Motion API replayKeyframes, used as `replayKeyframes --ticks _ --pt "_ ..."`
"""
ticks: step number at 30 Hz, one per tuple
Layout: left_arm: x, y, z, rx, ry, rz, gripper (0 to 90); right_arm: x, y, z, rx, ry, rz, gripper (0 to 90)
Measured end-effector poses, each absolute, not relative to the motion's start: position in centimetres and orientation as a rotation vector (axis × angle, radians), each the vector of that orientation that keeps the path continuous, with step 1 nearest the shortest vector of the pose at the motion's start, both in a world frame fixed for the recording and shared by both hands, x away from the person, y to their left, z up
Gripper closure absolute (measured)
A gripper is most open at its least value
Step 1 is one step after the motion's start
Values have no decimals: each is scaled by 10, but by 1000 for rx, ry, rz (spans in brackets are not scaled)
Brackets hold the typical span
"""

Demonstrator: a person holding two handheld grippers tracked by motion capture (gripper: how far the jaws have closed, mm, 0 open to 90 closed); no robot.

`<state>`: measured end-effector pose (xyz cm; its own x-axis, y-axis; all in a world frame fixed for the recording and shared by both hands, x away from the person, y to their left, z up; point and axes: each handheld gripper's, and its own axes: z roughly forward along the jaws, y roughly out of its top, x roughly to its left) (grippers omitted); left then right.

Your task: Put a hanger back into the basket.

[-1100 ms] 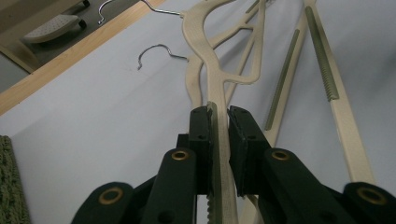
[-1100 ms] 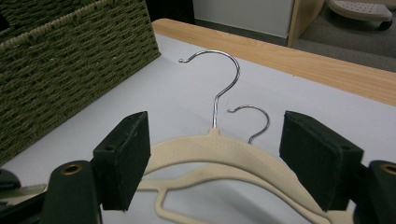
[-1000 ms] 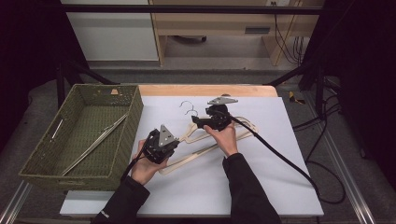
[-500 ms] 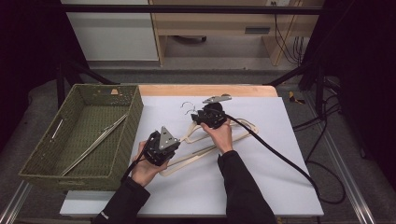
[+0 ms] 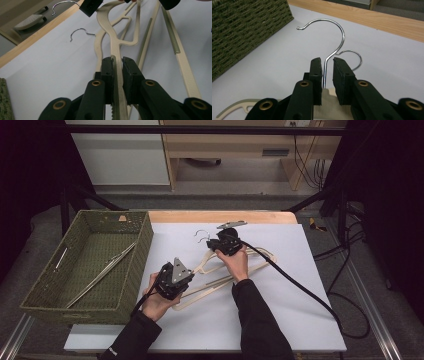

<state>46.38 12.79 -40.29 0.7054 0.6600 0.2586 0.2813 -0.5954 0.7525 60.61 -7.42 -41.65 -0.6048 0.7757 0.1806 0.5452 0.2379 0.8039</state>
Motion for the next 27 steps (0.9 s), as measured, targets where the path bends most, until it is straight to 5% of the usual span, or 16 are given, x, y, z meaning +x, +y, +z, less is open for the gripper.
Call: replayKeyframes --ticks 12,27 --pt "464 125 -407 2225 706 695 798 606 -73 -414 1264 2248 1295 883" --pt "466 130 -417 2234 749 615 803 583 -77 -396 1212 2183 1318 893"
